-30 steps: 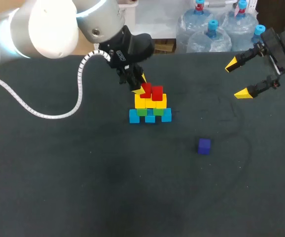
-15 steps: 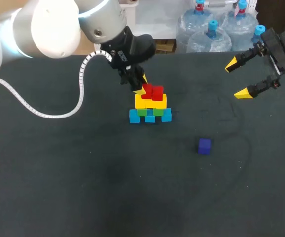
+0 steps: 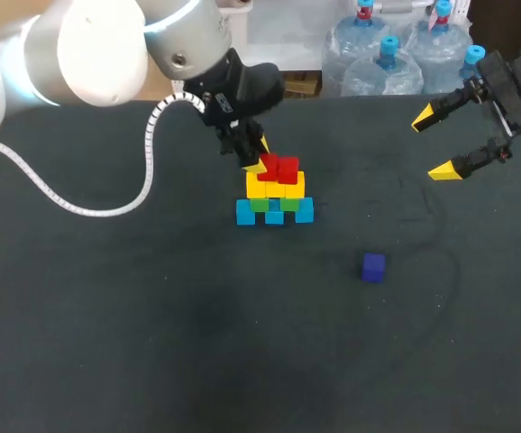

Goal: Place the blue cubes, place green cubes on the blue cubes, place the yellow cubes on the green cubes, then place the red cubes on the yellow cubes, and place purple cube on the red cubes.

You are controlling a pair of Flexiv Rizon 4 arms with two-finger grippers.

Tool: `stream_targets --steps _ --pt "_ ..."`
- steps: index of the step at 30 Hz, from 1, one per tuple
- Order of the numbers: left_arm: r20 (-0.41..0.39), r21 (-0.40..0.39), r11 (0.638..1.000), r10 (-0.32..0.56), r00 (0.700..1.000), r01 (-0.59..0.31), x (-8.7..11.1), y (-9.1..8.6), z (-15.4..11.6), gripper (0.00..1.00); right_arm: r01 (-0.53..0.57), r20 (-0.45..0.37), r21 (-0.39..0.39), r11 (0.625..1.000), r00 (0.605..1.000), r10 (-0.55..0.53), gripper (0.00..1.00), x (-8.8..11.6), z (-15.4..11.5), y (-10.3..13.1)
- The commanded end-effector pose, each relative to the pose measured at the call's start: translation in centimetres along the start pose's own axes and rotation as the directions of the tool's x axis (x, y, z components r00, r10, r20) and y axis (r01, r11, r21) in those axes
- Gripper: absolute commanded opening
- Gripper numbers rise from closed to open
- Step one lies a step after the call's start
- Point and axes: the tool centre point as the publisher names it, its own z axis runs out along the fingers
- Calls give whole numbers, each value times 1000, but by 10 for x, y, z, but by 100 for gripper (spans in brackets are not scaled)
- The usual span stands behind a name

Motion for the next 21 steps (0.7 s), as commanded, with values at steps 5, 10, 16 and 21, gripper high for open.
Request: stream_targets --steps 5,10,16,21 --pt "-3 6 1000 -3 1000 3 2 3 1 0 1 1 0 1000 1000 -1 100 0 1 -1" --pt "-5 7 1000 -5 1000 5 4 4 2 0 1 1 0 1000 1000 -1 100 0 1 -1" --pt "-6 8 1000 -8 1000 8 5 4 2 0 1 1 0 1000 1000 -1 100 0 1 -1" --pt "-6 12 1000 -9 1000 9 5 4 3 0 1 1 0 1000 1000 -1 100 0 1 -1"
